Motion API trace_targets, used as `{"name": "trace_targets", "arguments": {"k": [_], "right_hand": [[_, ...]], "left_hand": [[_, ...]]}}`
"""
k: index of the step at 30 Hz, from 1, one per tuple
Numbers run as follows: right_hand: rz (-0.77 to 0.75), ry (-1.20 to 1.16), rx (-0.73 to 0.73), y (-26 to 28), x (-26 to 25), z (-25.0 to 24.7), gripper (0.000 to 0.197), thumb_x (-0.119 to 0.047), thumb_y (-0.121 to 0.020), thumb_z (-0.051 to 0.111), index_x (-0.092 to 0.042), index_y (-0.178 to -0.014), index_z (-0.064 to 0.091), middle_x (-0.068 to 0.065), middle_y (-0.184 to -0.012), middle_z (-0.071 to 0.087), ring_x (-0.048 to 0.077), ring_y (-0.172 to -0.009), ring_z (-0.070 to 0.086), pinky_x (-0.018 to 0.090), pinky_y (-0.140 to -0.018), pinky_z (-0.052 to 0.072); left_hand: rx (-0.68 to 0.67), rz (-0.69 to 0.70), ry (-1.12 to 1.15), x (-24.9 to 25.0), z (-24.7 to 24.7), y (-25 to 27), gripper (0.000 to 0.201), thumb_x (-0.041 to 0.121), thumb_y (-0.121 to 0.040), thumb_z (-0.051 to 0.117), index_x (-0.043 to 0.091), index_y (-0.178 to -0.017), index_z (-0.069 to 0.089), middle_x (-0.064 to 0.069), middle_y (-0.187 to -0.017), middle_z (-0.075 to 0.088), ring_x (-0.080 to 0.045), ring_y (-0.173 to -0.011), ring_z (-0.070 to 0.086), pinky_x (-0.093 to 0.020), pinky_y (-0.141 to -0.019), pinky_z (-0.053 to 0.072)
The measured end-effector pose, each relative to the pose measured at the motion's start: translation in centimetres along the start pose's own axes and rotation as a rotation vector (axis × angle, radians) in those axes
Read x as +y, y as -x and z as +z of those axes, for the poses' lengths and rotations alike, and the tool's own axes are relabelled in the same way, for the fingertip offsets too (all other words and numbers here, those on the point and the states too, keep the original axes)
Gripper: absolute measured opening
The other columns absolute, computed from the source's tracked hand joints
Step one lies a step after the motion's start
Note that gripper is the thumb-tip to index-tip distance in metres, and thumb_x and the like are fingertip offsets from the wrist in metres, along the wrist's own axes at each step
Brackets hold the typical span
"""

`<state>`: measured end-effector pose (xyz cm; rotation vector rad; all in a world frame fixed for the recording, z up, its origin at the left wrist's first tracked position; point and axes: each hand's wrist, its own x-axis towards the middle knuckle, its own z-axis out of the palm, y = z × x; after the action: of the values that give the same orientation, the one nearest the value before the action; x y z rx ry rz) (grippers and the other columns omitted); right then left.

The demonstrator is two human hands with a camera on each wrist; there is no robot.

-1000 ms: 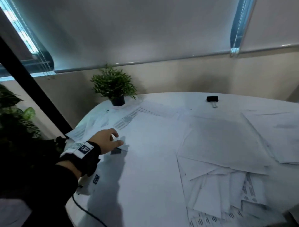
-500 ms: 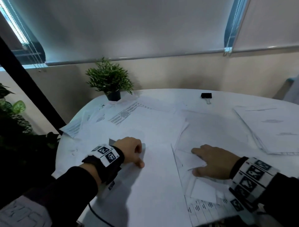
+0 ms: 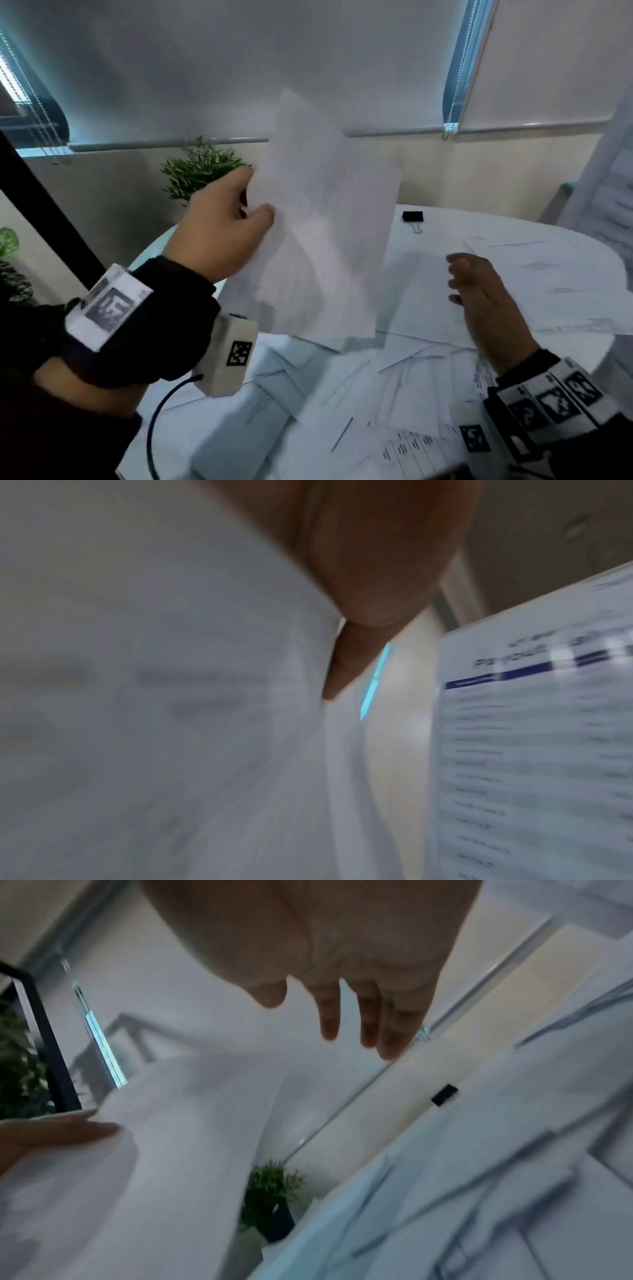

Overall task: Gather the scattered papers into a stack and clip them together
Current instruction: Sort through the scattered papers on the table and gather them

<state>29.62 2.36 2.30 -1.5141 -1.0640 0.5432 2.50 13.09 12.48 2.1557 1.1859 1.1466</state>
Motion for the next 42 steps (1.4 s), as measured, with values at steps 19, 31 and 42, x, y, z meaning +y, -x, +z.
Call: {"name": "trace_targets", "arguments": {"k": [19, 31, 42], "right_hand": [[0.539, -0.094, 0.229, 3.2, 8.2, -4.6, 0.039, 0.010, -0.091, 0.043, -0.002, -0.129, 0.049, 0.025, -0.117, 0.058, 0.037, -0.093, 0.059, 0.039, -0.077, 0.049], [0.574, -0.313, 0.382, 3.0, 10.6, -5.0, 0.061, 0.014, -0.088, 0.049, -0.004, -0.140, 0.022, 0.018, -0.118, 0.045, 0.032, -0.100, 0.049, 0.048, -0.091, 0.044], [0.532, -0.239, 0.372, 3.7, 10.6, -4.8, 0.058, 0.007, -0.086, 0.058, -0.011, -0.133, 0.028, 0.015, -0.113, 0.048, 0.037, -0.108, 0.051, 0.056, -0.099, 0.041]], "left_hand": [[-0.916, 0.075, -0.885, -8.1, 9.9, 1.4, 0.082, 0.018, -0.077, 0.065, 0.027, -0.146, 0.021, -0.003, -0.148, 0.024, -0.025, -0.138, 0.022, -0.042, -0.107, 0.035], [-0.955, 0.147, -0.807, -10.5, 10.5, 1.2, 0.058, 0.031, -0.080, 0.059, 0.028, -0.135, 0.039, 0.007, -0.134, 0.051, -0.020, -0.113, 0.056, -0.031, -0.092, 0.046], [-0.889, 0.216, -0.916, -9.2, 10.6, 2.4, 0.015, 0.032, -0.091, 0.044, 0.018, -0.094, 0.048, -0.006, -0.106, 0.062, -0.030, -0.094, 0.059, -0.033, -0.074, 0.044]]}}
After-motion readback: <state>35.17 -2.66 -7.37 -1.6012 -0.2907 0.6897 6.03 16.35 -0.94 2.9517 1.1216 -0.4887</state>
